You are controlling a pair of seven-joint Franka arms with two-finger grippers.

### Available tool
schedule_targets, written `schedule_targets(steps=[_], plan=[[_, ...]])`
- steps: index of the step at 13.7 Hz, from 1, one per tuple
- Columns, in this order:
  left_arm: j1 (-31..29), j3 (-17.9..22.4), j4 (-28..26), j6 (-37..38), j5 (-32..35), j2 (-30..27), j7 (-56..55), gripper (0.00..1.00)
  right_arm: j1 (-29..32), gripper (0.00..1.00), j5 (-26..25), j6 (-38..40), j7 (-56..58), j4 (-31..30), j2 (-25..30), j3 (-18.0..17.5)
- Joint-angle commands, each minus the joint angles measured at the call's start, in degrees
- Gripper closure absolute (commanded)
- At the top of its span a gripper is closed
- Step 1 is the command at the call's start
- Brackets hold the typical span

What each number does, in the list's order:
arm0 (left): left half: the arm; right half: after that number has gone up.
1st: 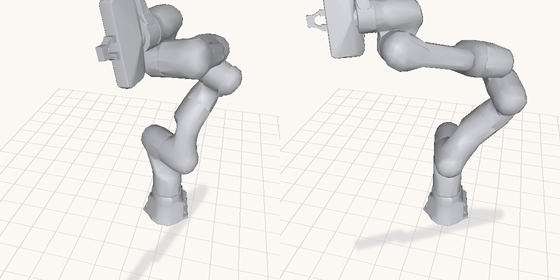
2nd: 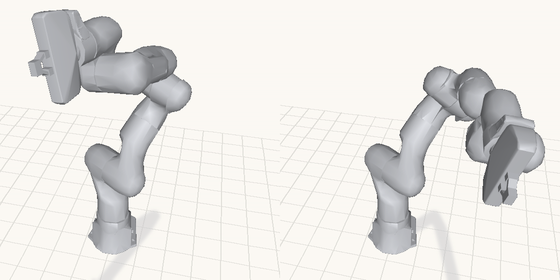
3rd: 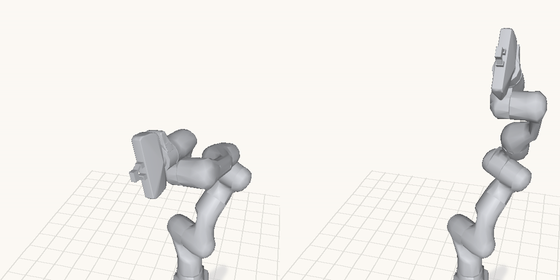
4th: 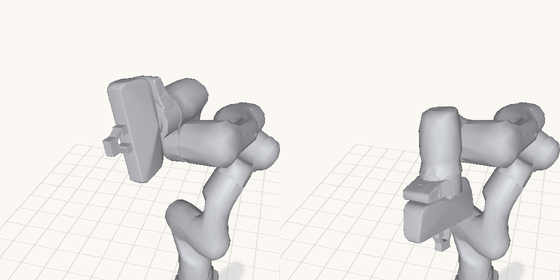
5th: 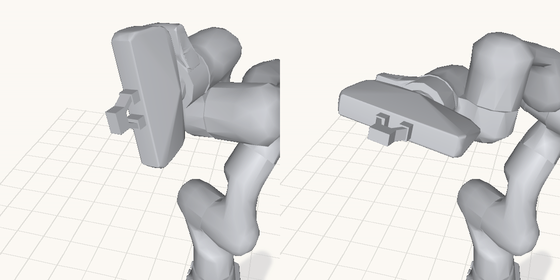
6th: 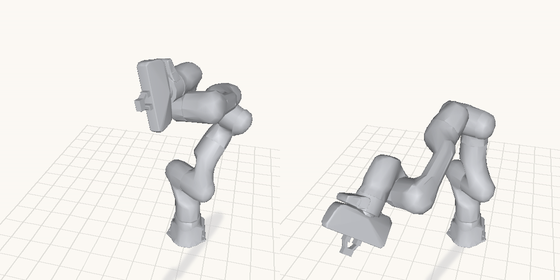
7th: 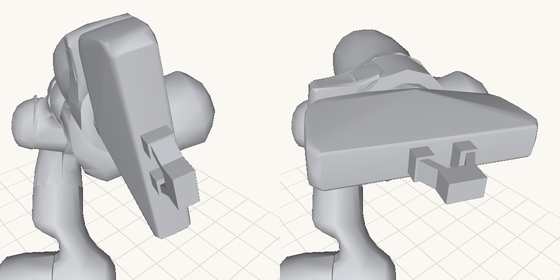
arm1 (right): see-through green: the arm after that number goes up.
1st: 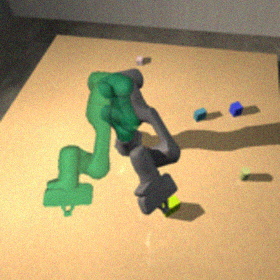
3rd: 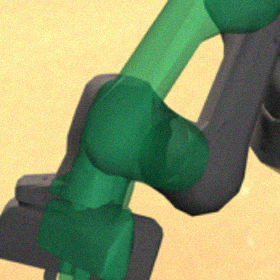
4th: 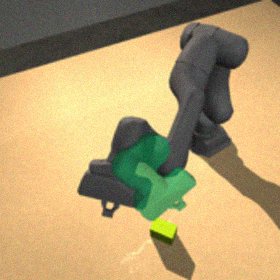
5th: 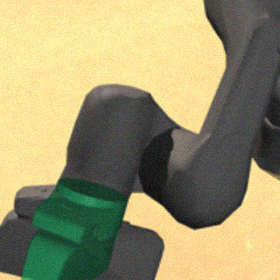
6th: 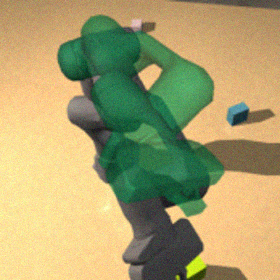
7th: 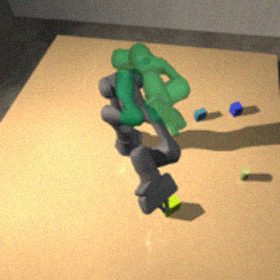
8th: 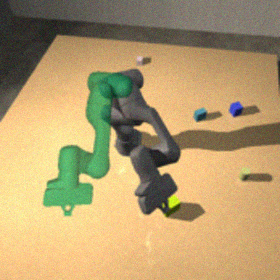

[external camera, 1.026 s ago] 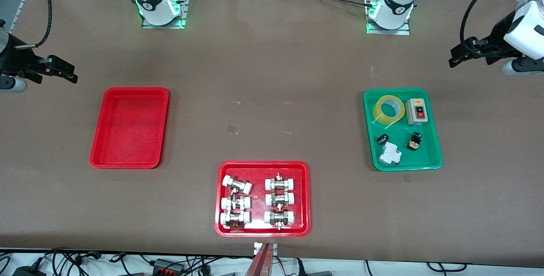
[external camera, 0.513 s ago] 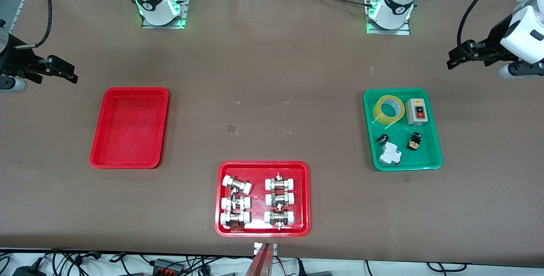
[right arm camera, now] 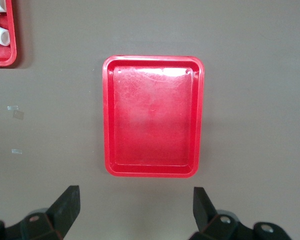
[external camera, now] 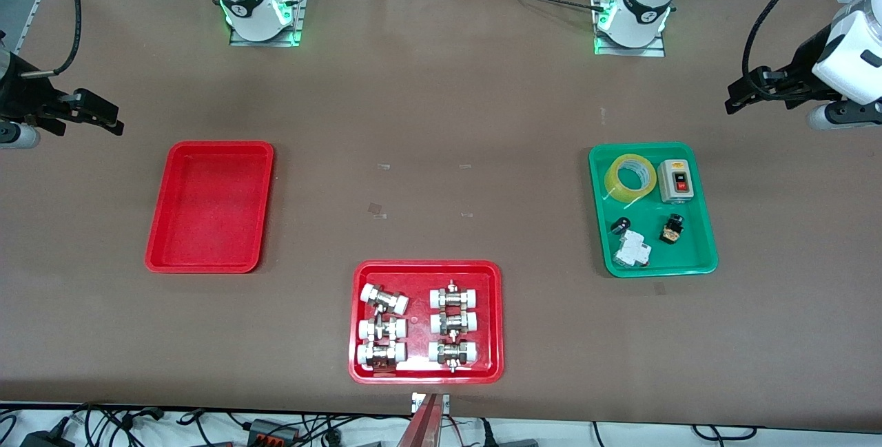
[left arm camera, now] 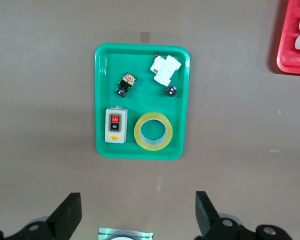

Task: Left arm passes tape to right arm into tray

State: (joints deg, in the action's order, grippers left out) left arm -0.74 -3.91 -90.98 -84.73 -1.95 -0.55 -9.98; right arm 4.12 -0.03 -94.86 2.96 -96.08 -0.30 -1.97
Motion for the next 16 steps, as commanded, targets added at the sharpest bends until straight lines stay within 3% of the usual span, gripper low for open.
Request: schedule_targets(steps=[1, 8, 10, 12, 16], plan=[[-0.3, -0.3, 0.4, -0.4, 0.9, 2.3, 0.0, 0.00, 0.9, 0.00, 0.0, 0.7, 0.3, 0.9, -0.2, -0.8], [-3.9, -0.3, -3.3, -2.6, 1.1, 17.2, 5.5, 0.00, 0.9, 0.00, 0.0, 0.4, 0.3, 0.9, -0.8, -0.8], [-3.9, -0.3, -10.4, -8.3, 1.2, 17.3, 5.5, 0.00, 0.9, 0.00, 0.0, 0.7, 0.3, 0.9, -0.8, -0.8], [-5.2, -1.0, -19.4, -19.3, 1.1, 16.6, 5.7, 0.00, 0.9, 0.00, 0.0, 0.6, 0.3, 0.9, -0.8, -0.8], [-4.5, -1.7, -30.0, -33.8, 1.0, 16.4, 4.7, 0.00, 0.9, 0.00, 0.1, 0.5, 0.3, 0.9, -1.1, -0.8]])
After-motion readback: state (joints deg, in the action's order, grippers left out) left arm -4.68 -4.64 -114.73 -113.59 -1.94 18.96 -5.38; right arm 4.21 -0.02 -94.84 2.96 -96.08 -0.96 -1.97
